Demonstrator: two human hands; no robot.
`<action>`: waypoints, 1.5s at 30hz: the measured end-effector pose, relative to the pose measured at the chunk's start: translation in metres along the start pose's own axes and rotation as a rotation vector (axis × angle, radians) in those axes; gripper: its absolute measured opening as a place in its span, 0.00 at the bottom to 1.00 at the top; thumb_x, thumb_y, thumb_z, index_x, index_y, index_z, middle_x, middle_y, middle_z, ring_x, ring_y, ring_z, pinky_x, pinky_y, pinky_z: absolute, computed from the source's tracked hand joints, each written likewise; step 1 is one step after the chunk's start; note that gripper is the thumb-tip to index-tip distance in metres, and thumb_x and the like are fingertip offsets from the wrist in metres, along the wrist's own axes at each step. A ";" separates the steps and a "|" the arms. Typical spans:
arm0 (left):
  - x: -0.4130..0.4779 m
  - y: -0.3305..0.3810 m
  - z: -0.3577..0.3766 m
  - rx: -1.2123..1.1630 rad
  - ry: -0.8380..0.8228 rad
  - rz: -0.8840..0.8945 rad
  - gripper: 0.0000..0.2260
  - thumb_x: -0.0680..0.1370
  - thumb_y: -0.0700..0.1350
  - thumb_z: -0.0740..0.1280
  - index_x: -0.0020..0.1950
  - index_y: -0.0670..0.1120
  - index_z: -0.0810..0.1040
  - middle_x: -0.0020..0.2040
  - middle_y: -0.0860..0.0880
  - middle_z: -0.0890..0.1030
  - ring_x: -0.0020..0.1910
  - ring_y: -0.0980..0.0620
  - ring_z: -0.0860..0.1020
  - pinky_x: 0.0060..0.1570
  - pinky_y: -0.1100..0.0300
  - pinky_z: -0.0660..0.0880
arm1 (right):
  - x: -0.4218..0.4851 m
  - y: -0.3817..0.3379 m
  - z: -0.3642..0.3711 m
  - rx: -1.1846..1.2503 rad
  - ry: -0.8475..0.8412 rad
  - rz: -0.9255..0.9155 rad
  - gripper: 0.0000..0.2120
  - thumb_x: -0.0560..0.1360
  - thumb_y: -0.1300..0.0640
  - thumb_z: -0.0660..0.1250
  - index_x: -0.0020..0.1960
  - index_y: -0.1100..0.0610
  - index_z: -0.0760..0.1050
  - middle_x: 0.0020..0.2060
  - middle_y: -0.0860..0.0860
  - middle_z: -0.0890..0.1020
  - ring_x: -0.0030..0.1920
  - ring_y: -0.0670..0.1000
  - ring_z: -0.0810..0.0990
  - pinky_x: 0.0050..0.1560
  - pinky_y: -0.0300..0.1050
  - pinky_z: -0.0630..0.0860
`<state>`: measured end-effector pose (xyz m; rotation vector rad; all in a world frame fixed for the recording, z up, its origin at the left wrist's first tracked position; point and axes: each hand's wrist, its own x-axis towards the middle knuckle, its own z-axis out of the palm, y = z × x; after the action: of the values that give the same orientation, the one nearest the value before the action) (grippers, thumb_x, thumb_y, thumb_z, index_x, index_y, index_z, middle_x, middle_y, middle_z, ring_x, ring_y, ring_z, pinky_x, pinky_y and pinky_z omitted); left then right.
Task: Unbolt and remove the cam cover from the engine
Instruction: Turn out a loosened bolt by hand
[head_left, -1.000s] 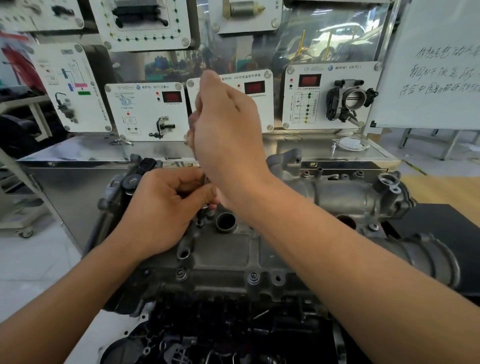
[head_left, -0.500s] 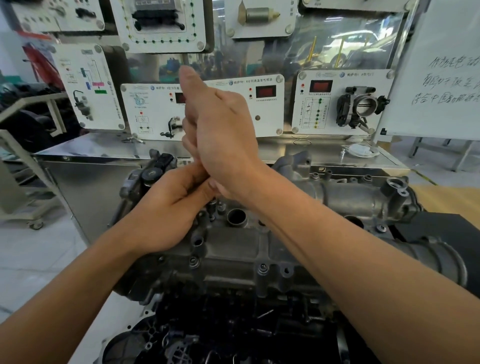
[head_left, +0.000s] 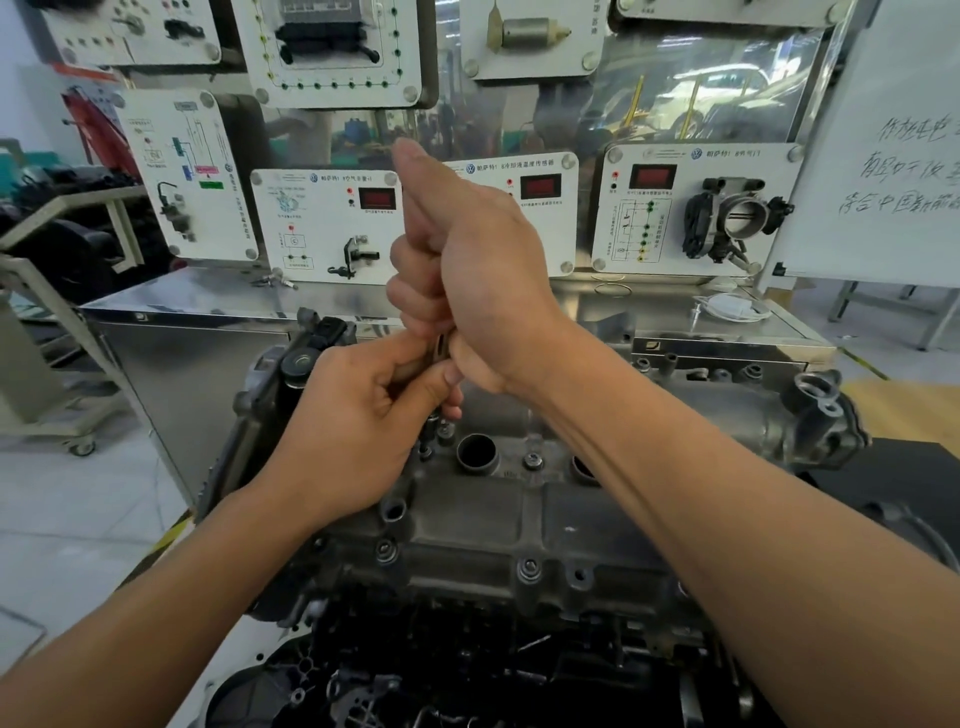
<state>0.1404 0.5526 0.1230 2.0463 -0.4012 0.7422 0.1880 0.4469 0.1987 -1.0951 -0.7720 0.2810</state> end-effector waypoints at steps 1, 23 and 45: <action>0.000 0.000 0.001 0.003 0.008 0.005 0.07 0.78 0.48 0.64 0.47 0.49 0.81 0.38 0.50 0.85 0.38 0.55 0.84 0.41 0.71 0.76 | 0.000 0.000 -0.002 0.015 -0.019 0.006 0.26 0.83 0.52 0.59 0.28 0.52 0.55 0.20 0.46 0.56 0.22 0.47 0.51 0.24 0.35 0.52; 0.030 0.024 0.034 -0.191 -0.210 -0.006 0.11 0.77 0.46 0.68 0.51 0.38 0.83 0.41 0.47 0.87 0.41 0.50 0.85 0.46 0.57 0.83 | -0.026 -0.053 -0.026 -0.126 0.052 0.017 0.25 0.83 0.55 0.59 0.29 0.54 0.56 0.19 0.46 0.57 0.19 0.45 0.53 0.21 0.32 0.55; 0.026 0.012 0.038 -0.276 -0.304 -0.047 0.13 0.76 0.49 0.68 0.55 0.42 0.83 0.47 0.48 0.87 0.50 0.50 0.85 0.55 0.54 0.81 | -0.027 -0.039 -0.043 -0.141 -0.028 0.072 0.23 0.83 0.55 0.58 0.31 0.53 0.55 0.20 0.47 0.57 0.21 0.46 0.52 0.23 0.35 0.53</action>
<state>0.1673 0.5144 0.1319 1.8996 -0.5907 0.3236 0.1922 0.3842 0.2116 -1.2561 -0.7877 0.3072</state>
